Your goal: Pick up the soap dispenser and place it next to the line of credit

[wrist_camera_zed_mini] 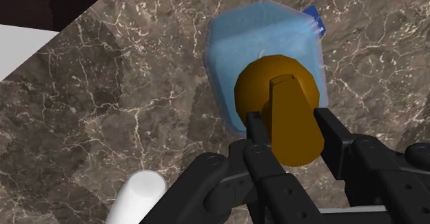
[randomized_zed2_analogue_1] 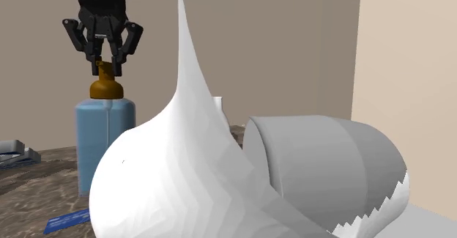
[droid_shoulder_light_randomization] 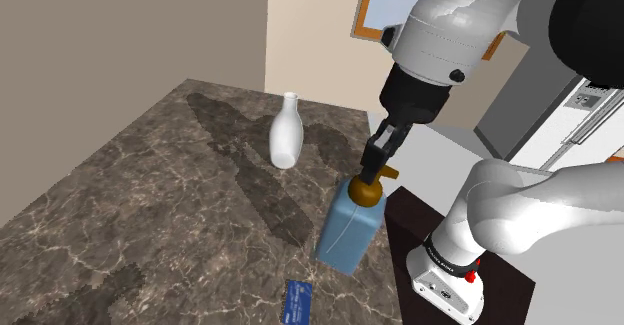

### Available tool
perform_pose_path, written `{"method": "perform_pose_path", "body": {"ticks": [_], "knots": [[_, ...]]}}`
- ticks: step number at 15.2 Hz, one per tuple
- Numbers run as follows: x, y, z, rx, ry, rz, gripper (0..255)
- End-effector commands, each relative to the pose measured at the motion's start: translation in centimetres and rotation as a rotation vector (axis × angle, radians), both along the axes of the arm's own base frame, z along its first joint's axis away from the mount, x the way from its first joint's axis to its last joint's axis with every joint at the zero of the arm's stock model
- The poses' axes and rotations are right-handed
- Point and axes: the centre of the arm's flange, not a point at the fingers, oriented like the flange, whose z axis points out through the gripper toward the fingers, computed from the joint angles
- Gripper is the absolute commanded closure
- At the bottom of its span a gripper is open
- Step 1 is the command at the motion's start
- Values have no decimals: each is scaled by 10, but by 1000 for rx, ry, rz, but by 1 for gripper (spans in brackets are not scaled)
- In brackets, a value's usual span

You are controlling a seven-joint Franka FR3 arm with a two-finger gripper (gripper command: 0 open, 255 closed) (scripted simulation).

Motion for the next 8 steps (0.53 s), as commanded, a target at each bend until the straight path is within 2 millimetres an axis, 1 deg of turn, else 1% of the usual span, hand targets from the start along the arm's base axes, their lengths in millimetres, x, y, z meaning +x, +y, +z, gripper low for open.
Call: {"method": "perform_pose_path", "body": {"ticks": [1, 8], "knots": [[1, 0, -9, 1, -1, 0, 255], [1, 0, -46, 1, -1, 0, 255]]}}
